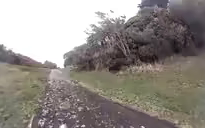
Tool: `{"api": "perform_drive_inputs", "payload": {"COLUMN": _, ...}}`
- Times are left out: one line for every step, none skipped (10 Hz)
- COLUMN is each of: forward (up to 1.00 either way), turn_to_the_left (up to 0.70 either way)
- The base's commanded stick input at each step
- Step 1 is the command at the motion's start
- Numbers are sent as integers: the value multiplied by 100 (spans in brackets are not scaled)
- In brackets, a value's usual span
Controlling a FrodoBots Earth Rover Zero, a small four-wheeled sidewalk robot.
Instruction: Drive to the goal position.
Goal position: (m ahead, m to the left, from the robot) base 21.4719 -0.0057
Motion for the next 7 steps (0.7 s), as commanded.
{"api": "perform_drive_inputs", "payload": {"forward": 100, "turn_to_the_left": 10}}
{"api": "perform_drive_inputs", "payload": {"forward": 100, "turn_to_the_left": 0}}
{"api": "perform_drive_inputs", "payload": {"forward": 100, "turn_to_the_left": 0}}
{"api": "perform_drive_inputs", "payload": {"forward": 100, "turn_to_the_left": 0}}
{"api": "perform_drive_inputs", "payload": {"forward": 100, "turn_to_the_left": 0}}
{"api": "perform_drive_inputs", "payload": {"forward": 100, "turn_to_the_left": 0}}
{"api": "perform_drive_inputs", "payload": {"forward": 100, "turn_to_the_left": 0}}
